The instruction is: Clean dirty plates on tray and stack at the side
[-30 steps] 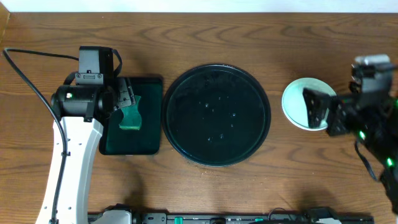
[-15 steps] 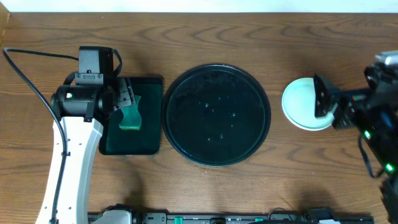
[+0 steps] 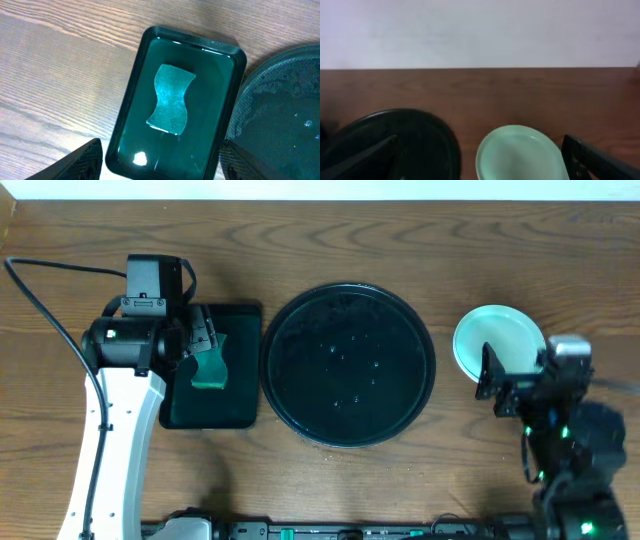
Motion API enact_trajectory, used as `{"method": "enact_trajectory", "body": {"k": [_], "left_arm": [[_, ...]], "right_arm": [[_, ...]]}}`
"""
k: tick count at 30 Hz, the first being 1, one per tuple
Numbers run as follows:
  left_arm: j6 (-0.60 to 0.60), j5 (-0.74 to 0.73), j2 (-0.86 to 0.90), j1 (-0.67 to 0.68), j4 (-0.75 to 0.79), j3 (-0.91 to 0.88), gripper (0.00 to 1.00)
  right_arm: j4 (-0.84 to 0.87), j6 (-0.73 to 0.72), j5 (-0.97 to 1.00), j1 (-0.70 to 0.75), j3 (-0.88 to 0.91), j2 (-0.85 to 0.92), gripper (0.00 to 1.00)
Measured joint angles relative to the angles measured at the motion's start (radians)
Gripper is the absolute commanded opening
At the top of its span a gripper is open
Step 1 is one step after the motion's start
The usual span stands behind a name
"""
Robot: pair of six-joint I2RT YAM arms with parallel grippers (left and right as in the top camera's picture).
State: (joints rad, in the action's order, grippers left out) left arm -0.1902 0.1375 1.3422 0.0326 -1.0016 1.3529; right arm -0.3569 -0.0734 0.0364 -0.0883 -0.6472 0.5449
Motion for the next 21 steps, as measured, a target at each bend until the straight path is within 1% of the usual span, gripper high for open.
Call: {"method": "enact_trajectory", "body": {"k": [5,8,16,18,21], "left_arm": [[0.0,0.0,0.0,0.0,-0.001,0.0,0.75],[0.0,0.0,0.0,0.0,-0.001,0.0,0.75],[0.0,0.0,0.0,0.0,-0.001,0.0,0.75],[0.0,0.0,0.0,0.0,-0.001,0.0,0.75],[0.0,0.0,0.0,0.0,-0.001,0.0,0.75]], "right_arm": [[0.084,-0.002,0.017,0.014,0.198,-0.2,0.99],[0.164,-0.006,0.016,0.014,0.303,-0.273,0.99],[0.525,-0.014,0.016,0.014,0.575,-0.386,0.99],[0.559,-0.014,0.016,0.014,0.618,-0.4,0.99],[0.537,-0.015,0.015,0.014,0.641,-0.421,0.99]]}}
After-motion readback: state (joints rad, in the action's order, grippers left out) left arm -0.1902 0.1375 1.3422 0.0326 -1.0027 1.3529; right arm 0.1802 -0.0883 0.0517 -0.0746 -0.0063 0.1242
